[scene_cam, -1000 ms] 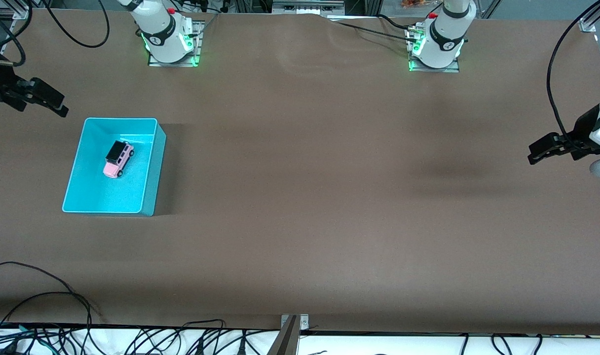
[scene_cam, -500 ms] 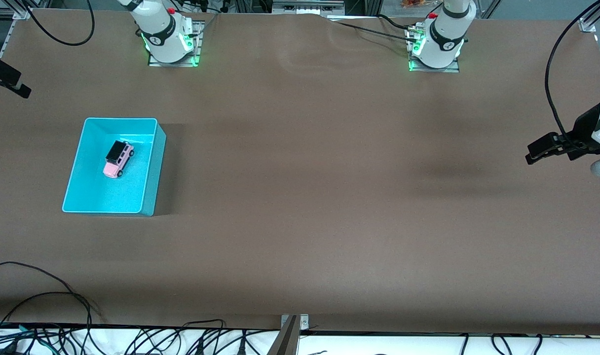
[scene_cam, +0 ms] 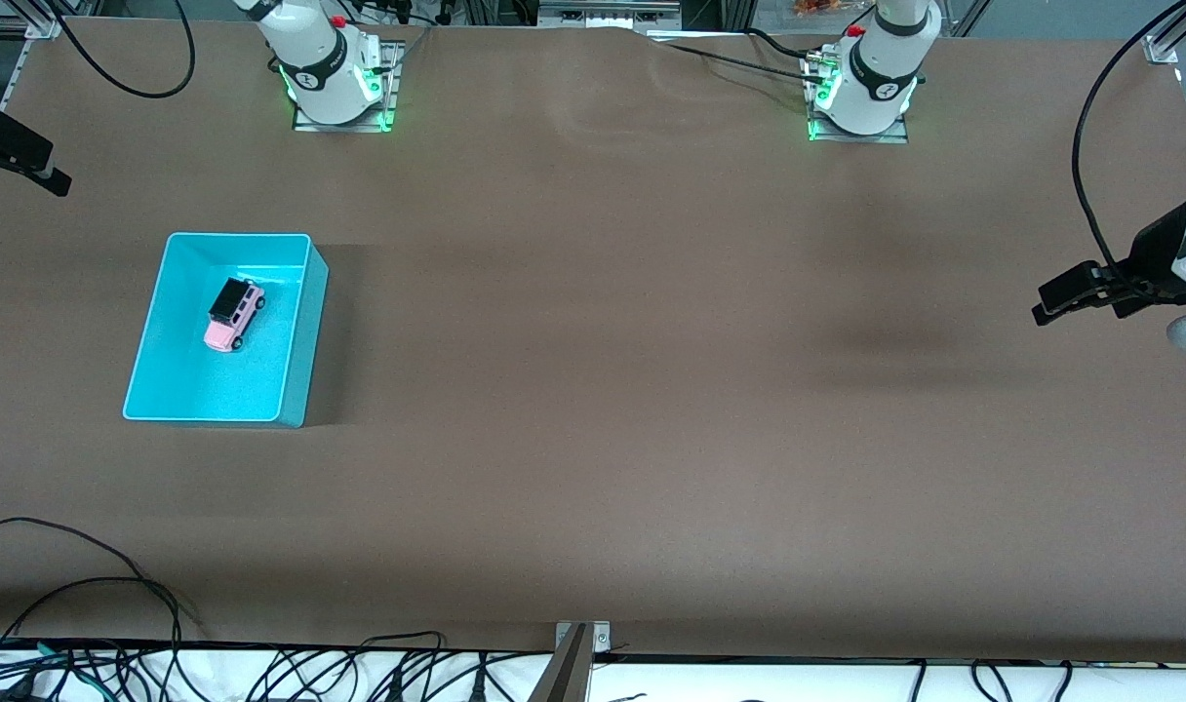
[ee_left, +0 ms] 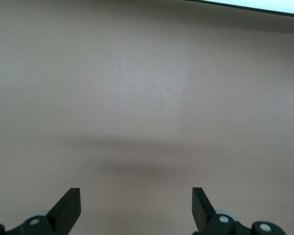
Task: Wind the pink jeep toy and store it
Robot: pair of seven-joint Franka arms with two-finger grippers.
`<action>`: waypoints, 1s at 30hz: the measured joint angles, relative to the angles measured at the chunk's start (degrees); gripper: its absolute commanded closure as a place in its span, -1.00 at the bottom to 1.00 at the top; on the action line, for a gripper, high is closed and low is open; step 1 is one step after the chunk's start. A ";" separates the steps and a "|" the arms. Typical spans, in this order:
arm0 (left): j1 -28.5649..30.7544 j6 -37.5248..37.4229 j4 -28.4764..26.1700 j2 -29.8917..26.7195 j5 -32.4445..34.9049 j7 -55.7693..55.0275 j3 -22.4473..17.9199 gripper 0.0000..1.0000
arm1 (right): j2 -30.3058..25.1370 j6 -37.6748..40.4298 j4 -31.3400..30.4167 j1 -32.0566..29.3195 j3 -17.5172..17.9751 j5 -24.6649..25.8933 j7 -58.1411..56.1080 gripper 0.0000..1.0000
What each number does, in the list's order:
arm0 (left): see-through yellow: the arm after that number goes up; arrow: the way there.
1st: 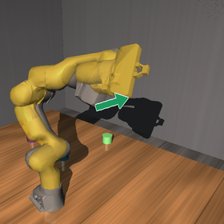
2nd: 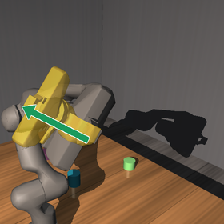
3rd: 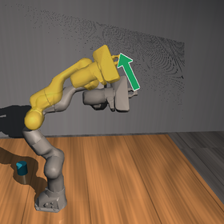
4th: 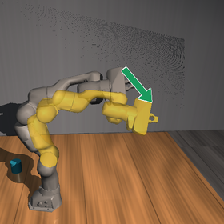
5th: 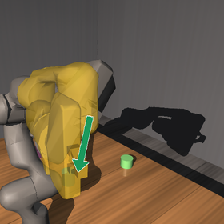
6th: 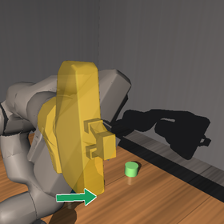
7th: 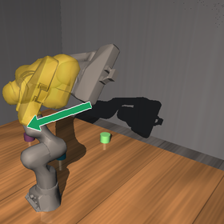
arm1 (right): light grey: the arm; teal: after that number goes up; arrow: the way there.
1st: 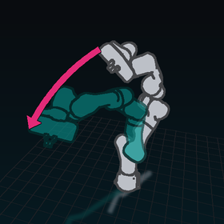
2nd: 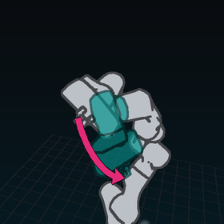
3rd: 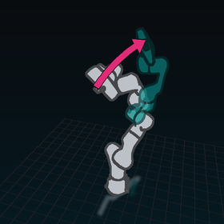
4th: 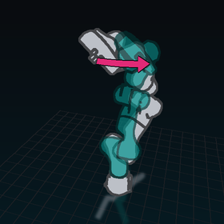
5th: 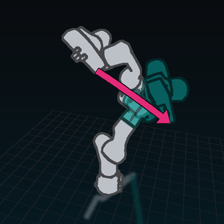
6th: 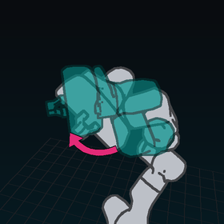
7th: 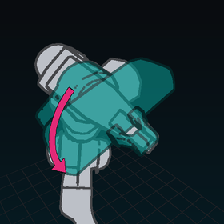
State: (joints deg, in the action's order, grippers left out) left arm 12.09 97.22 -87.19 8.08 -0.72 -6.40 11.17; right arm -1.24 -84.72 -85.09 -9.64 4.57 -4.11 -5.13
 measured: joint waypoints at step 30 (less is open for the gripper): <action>0.52 1.43 2.88 -0.42 -0.01 0.00 -0.35 -1.00 | 1.52 -5.92 -4.20 -0.12 0.26 2.09 -1.19 -1.00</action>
State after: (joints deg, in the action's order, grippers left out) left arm 12.61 98.65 -84.31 7.66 -0.73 -6.40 10.82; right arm 0.28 -90.63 -89.29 -9.76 4.84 -2.01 -6.32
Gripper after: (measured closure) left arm 0.000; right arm 0.000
